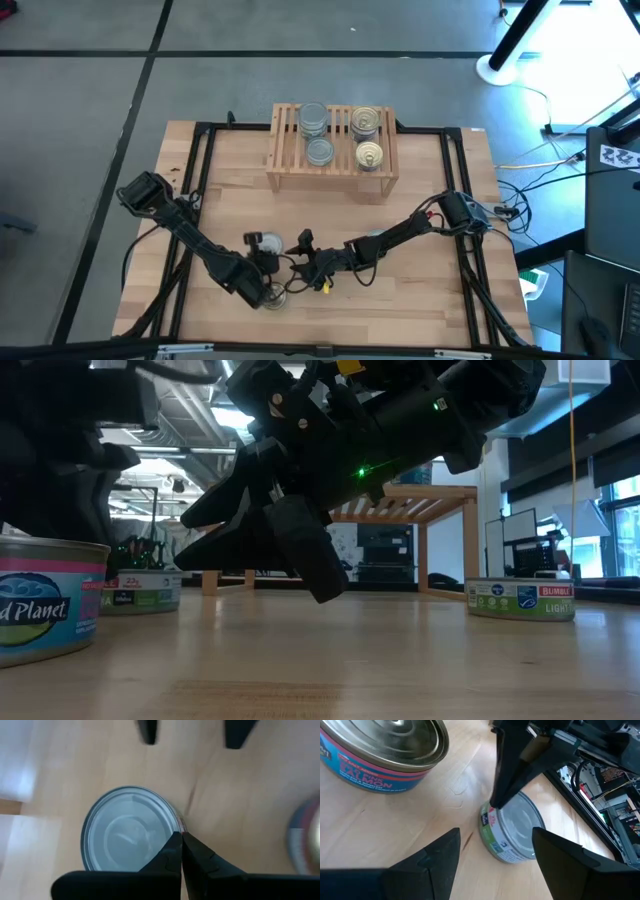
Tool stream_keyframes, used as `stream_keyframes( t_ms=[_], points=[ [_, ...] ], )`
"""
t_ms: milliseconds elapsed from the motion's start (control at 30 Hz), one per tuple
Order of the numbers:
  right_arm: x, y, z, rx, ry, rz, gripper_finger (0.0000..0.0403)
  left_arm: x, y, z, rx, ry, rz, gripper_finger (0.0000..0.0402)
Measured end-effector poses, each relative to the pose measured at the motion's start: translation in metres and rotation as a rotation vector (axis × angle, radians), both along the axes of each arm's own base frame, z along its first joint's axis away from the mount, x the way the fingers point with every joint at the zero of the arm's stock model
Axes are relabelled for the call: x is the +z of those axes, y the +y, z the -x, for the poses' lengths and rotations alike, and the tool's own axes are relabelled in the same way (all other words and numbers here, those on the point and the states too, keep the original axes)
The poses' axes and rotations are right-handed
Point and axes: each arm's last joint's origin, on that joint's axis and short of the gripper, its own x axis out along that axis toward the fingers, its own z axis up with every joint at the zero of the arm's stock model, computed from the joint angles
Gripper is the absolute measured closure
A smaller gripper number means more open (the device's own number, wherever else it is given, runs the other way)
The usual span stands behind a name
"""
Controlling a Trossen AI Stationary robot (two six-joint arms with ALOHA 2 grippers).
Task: Stack canned seafood by type on shelf
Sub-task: Stack the green white tuna can on top of the green white tuna can on the shelf
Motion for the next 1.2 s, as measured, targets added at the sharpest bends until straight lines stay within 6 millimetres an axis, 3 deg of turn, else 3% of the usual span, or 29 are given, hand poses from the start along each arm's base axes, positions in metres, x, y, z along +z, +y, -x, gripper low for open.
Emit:
stream_keyframes(
  t_ms=[500,800,1200],
  points=[
    [-0.002,-0.001,0.001,0.009,0.027,0.034,0.0155,0.008,-0.005,-0.006,-0.009,-0.02,0.023,0.0401],
    [-0.002,-0.002,0.001,0.038,0.033,0.11,0.0155,0.009,0.003,-0.013,0.025,-0.031,0.016,0.0401],
    [-0.008,-0.021,-0.002,-0.032,0.088,0.165,0.0155,0.011,0.013,-0.029,-0.009,-0.078,0.024,0.0401]
  ],
)
